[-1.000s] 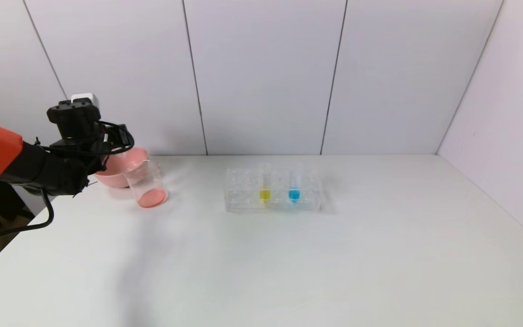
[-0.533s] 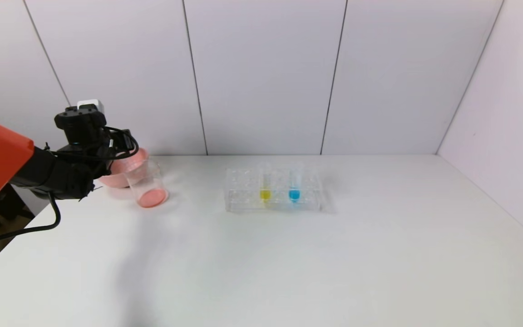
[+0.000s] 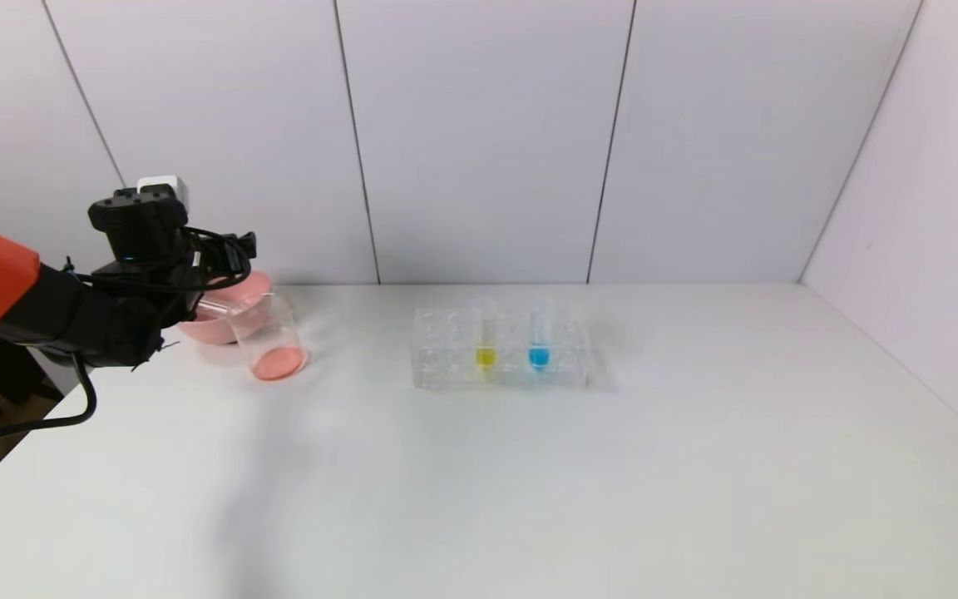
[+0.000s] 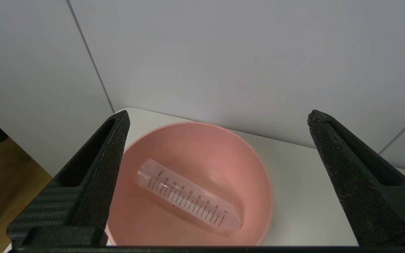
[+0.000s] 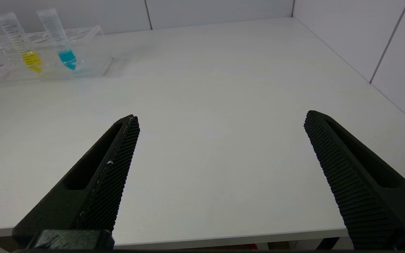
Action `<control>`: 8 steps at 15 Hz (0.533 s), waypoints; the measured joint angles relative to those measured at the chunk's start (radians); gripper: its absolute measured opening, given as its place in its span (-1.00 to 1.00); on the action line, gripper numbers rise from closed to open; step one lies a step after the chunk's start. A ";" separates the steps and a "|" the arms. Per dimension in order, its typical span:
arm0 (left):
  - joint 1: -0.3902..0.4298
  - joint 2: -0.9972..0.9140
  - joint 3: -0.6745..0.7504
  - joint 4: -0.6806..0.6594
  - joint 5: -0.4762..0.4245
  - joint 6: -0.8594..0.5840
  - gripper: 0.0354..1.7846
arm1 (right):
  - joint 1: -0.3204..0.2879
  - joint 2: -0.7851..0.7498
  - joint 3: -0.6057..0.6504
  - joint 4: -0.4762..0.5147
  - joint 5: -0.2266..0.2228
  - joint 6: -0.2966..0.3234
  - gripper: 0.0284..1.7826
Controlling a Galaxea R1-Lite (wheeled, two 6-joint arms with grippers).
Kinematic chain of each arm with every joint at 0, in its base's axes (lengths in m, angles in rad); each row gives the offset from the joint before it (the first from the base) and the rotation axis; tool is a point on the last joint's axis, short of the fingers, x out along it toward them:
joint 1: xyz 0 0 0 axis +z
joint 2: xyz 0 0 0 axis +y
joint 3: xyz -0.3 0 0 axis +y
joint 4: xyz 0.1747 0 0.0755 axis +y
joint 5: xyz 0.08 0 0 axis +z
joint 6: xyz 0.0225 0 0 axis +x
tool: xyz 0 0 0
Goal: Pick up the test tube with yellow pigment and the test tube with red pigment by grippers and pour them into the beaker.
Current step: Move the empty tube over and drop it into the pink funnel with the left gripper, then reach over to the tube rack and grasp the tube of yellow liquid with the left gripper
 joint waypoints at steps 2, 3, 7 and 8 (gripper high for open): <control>0.000 -0.065 0.074 -0.005 -0.111 -0.005 0.98 | 0.000 0.000 0.000 0.000 0.000 0.000 0.92; 0.000 -0.101 0.117 -0.007 -0.174 -0.007 0.98 | 0.000 0.000 0.000 0.000 0.000 0.000 0.92; -0.007 -0.280 0.328 -0.005 -0.435 0.000 0.98 | 0.000 0.000 0.000 0.000 0.000 0.000 0.92; -0.024 -0.325 0.379 -0.005 -0.482 0.001 0.98 | 0.000 0.000 0.000 0.000 0.000 0.000 0.92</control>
